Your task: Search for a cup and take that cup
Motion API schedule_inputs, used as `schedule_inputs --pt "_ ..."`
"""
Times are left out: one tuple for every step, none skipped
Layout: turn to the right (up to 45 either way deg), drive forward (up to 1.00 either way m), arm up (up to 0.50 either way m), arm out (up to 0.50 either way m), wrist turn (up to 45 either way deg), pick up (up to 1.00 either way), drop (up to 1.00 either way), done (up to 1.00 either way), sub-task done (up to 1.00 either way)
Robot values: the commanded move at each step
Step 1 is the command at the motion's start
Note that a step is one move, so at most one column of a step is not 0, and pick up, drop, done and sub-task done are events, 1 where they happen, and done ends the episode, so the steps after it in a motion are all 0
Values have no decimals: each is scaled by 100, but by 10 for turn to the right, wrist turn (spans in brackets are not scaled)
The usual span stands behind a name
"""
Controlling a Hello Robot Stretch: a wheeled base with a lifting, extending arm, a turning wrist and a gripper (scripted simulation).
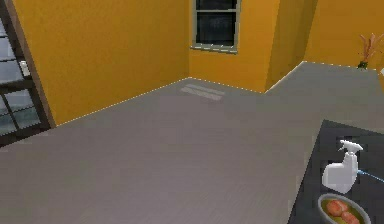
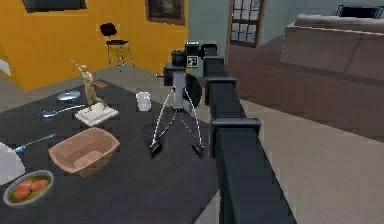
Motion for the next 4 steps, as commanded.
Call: schedule_inputs --pt "0 0 0 0 450 0 0 0 0" --pt "0 0 0 0 450 0 0 0 0" --pt "0 0 0 0 450 0 0 0 0" --pt "0 0 0 0 90 0 0 0 0"
